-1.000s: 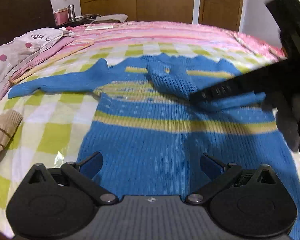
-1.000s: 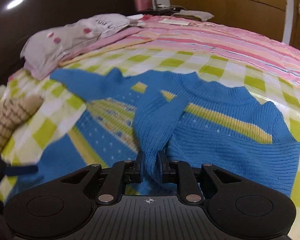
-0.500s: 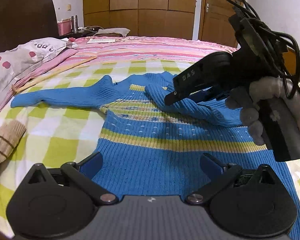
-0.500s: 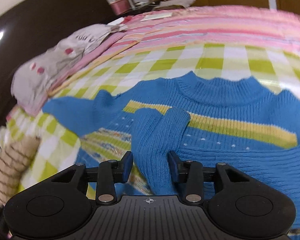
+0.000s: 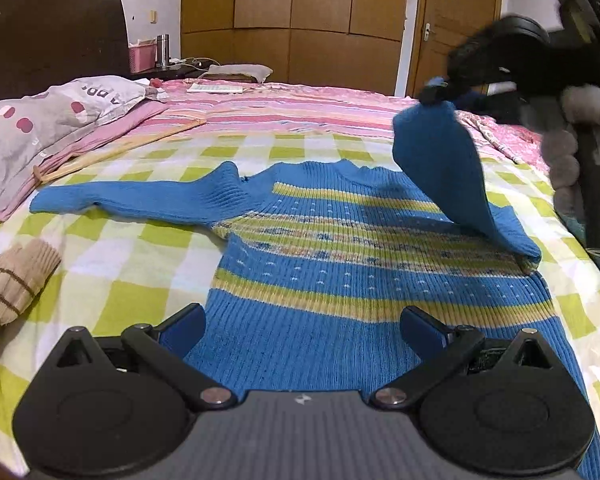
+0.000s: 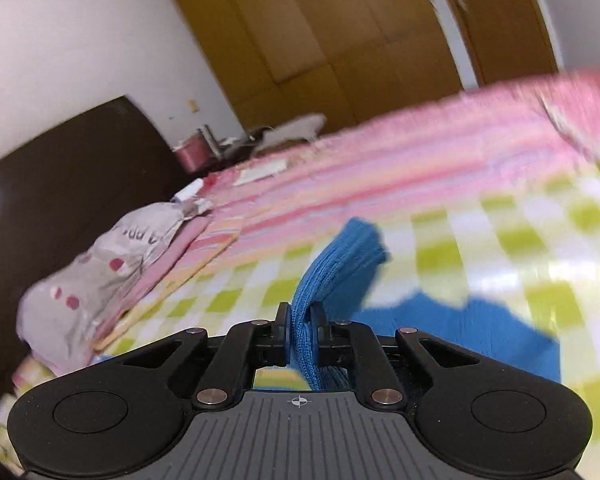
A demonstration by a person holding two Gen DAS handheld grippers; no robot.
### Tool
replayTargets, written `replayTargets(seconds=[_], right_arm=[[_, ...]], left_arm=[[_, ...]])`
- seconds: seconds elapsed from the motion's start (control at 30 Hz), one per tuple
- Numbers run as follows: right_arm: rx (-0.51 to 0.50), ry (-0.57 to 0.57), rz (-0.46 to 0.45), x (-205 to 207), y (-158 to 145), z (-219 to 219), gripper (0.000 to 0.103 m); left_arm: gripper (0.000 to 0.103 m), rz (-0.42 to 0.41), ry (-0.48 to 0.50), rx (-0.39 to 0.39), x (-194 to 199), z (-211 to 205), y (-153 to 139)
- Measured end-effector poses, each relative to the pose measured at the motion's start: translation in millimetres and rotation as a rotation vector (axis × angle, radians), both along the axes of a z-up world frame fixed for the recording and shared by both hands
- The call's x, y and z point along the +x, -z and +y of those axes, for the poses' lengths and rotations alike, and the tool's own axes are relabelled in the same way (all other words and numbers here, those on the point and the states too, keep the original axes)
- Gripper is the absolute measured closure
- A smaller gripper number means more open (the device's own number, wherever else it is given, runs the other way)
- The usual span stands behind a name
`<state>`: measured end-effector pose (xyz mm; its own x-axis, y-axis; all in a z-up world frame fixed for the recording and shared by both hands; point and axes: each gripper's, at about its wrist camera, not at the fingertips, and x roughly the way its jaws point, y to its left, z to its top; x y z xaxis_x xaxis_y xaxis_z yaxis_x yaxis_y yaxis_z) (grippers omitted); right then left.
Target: Fold small clothes
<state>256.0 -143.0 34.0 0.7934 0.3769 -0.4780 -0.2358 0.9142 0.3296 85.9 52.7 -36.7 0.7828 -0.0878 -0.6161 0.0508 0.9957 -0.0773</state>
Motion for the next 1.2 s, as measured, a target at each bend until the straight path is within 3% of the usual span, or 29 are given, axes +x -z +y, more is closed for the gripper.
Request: replayTargets(seconds=[0.13,0.27,0.37,0.63,0.77,0.87,0.97,1.07,1.2], right_arm=[[-0.126,-0.189,0.101,8.5,26.6,53.9,0.081],[-0.130,-0.231,0.106,1.6,34.0,53.5,0.081],[-0.147,-0.152,0.100,-2.8,33.5,25.5,0.081],[-0.393,0.122,0.204,3.1,77.9,-46.6,0.081],[-0.302,0.205,0.207,6.1,81.0,-74.4,0.085],[-0.350,0.256,0.190,2.8,75.3,-74.3,0.085],[-0.351,0.177,0.132,-4.1,63.8,-58.8,0.078],[-0.311,0.027,0.090,-5.2,55.6,-29.2,0.078],[-0.331,-0.160,0.055,2.7,55.9,26.7,0.078]], left_arm=[[0.000,-0.009,-0.001,0.010,-1.3,-0.2,-0.1],[0.000,-0.010,0.006,0.018,-0.6,-0.5,1.0],[0.000,-0.014,0.010,0.018,-0.3,-0.1,0.9],[0.000,-0.023,0.001,0.059,1.2,-5.5,4.0],[0.000,-0.020,0.001,0.085,2.8,-9.0,6.9],[0.000,-0.019,-0.001,0.091,4.4,-9.8,8.1],[0.000,-0.021,-0.006,0.089,5.7,-8.5,8.1],[0.000,-0.032,-0.017,0.089,4.9,-7.1,6.7],[0.000,-0.042,-0.035,0.095,4.6,-4.1,5.5]])
